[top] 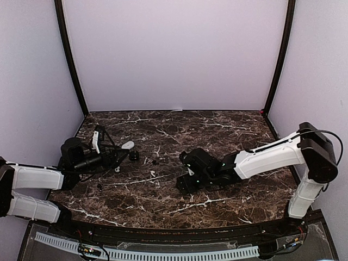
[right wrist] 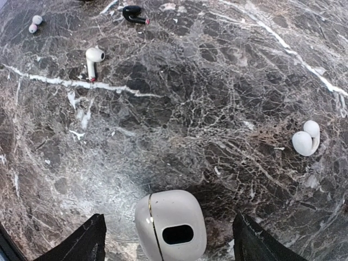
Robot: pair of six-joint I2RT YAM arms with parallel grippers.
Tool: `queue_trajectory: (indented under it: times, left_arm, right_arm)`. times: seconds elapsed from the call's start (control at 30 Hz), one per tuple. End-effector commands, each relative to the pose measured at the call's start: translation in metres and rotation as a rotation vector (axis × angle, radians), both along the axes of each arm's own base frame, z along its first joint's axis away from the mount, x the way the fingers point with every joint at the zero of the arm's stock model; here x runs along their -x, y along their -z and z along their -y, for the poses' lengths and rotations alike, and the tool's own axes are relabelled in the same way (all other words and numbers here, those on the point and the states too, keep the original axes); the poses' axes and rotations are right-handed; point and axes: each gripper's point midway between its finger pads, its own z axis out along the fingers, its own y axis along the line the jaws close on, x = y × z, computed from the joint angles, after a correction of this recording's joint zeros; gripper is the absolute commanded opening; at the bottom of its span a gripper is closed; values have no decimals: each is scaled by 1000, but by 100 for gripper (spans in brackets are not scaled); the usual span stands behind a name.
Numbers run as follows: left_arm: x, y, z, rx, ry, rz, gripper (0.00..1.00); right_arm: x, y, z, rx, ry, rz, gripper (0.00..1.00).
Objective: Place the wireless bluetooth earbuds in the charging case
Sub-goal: Pick up the charging case from the center of the board, then adjust the charging case at the center of the board.
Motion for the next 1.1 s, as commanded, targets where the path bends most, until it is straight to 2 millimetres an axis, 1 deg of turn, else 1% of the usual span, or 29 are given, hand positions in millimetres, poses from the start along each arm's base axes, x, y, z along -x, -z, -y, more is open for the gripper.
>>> queue_trajectory:
  times: [0.0, 0.07, 0.13, 0.23, 0.33, 0.4, 0.47, 0.5, 0.53, 0.63, 0.83, 0.93, 1.07]
  left_arm:
    - [2, -9, 2, 3, 9, 30, 91]
    - [2, -10, 2, 5, 9, 32, 91]
    - [2, -9, 2, 5, 10, 31, 91]
    - [3, -10, 2, 6, 12, 30, 91]
    - [3, -11, 2, 7, 12, 32, 91]
    - [3, -11, 2, 7, 13, 34, 91]
    - [4, -11, 3, 7, 15, 34, 91]
    - [3, -11, 2, 7, 15, 34, 91]
    - [3, -11, 2, 7, 14, 34, 91]
    - [3, -11, 2, 7, 13, 31, 91]
    - [3, -10, 3, 5, 14, 29, 91]
    - [3, -9, 3, 5, 13, 29, 91]
    - [3, -9, 3, 4, 14, 27, 91]
  right_arm:
    - [0, -33, -5, -97, 3, 36, 80]
    - [-4, -37, 2, -87, 24, 49, 78]
    - [-9, -36, 13, -60, 58, 58, 73]
    - [-17, -28, 33, -12, 113, 62, 59]
    - [-19, -18, 46, 19, 137, 53, 40]
    - [-20, -11, 53, 42, 146, 47, 25]
    - [-20, -6, 56, 62, 148, 44, 8]
    - [-19, -4, 56, 68, 143, 42, 2]
    - [-19, 0, 56, 76, 137, 37, 0]
    - [-16, 10, 51, 89, 111, 15, 0]
    - [-5, 27, 36, 91, 54, -25, 0]
    - [4, 29, 23, 77, 15, -33, 0]
    - [20, 24, 0, 11, -63, -51, 0]
